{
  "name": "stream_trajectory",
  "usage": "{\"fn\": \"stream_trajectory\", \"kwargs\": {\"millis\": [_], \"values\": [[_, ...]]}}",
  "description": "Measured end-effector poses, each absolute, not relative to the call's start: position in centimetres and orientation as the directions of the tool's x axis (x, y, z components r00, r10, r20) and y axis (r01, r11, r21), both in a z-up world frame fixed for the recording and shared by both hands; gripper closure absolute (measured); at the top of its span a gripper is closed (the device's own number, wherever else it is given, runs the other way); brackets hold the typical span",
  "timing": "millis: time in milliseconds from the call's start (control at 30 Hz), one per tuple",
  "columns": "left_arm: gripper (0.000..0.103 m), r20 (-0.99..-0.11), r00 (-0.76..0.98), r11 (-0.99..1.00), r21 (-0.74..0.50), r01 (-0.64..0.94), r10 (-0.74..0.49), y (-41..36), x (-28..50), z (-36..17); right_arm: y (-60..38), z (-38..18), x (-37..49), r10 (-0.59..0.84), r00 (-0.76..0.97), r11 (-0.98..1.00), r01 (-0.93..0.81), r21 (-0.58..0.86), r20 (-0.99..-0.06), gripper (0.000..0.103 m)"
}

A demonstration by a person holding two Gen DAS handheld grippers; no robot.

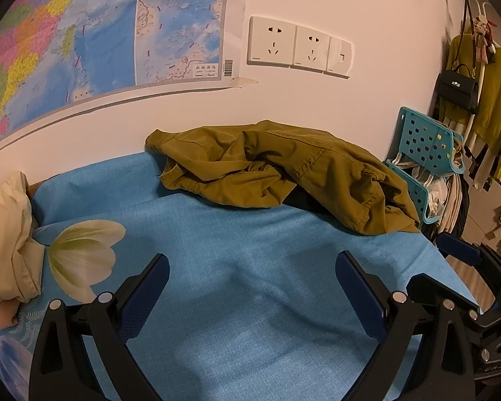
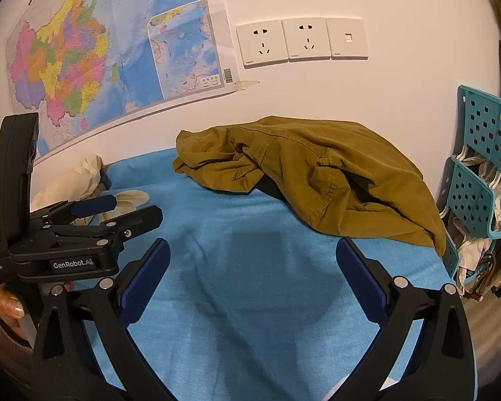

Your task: Fold large clothes

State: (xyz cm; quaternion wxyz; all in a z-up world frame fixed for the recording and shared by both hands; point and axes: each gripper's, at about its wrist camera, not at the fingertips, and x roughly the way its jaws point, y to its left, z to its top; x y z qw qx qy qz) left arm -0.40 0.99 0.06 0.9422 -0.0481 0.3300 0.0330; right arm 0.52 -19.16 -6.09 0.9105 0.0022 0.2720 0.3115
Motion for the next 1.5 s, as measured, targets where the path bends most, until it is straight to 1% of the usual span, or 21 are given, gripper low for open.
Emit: {"fn": "stream_trajectory", "kwargs": {"millis": [1500], "values": [[0.007, -0.624, 0.781, 0.992, -0.083, -0.098, 0.025, 1.14, -0.83, -0.18, -18.54, -5.79, 0.47, 0.577, 0.661, 0.800, -0.576, 0.170, -0.480, 0.005]]}}
